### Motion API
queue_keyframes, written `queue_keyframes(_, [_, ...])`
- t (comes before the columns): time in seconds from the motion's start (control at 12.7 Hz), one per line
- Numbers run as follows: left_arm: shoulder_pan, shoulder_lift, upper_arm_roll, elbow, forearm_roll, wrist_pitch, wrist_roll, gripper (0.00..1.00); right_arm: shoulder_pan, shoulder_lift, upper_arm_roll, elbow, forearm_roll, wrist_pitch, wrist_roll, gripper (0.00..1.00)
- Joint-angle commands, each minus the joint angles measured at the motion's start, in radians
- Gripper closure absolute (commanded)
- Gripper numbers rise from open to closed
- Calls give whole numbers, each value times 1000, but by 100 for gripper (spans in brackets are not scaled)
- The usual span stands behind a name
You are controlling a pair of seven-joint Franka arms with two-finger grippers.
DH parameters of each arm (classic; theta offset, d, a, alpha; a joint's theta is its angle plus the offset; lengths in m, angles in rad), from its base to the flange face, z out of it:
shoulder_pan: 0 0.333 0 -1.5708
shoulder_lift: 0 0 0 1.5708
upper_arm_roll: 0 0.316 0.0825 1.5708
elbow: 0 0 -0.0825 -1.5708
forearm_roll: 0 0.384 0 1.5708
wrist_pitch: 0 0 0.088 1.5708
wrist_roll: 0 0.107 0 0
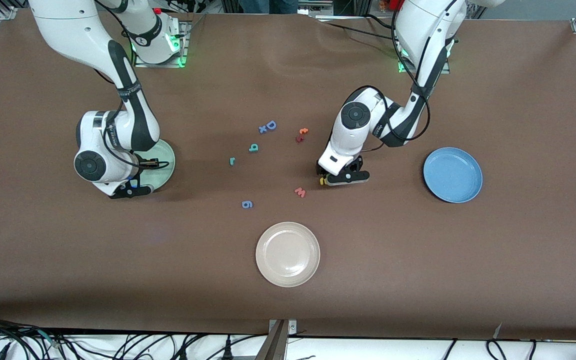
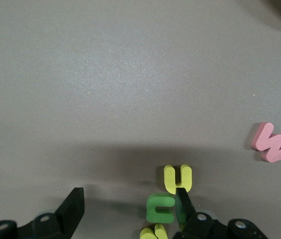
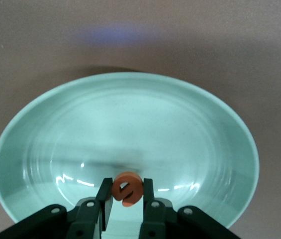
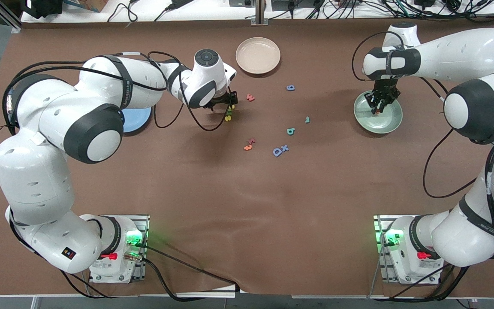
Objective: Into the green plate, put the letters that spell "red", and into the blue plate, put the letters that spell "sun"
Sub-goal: 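Drop the orange e on the mint plate while the left gripper grasps green c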
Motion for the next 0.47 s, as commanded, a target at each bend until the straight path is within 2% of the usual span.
queue_keyframes(0.0, [-13,16,10,24,30,-3,-38,18,-13,9,12,4,18,27,-18,85])
queue_keyframes(0.08, [-13,19,10,25,30,-3,-43,18,-13,10,12,5,20,27,-14,75])
queue_keyframes(0.16, [-15,22,10,25,30,-1,-44,18,-13,13,12,7,24,26,-6,50])
queue_keyframes(0.24, [-21,27,10,25,30,-1,-44,18,-13,13,12,10,38,22,-3,19])
queue_keyframes(0.32, [-24,30,10,25,30,-1,-44,18,-12,13,12,20,41,12,-3,11])
queue_keyframes(0.39, [-24,35,10,27,27,-1,-47,18,-9,10,12,31,41,1,-3,10])
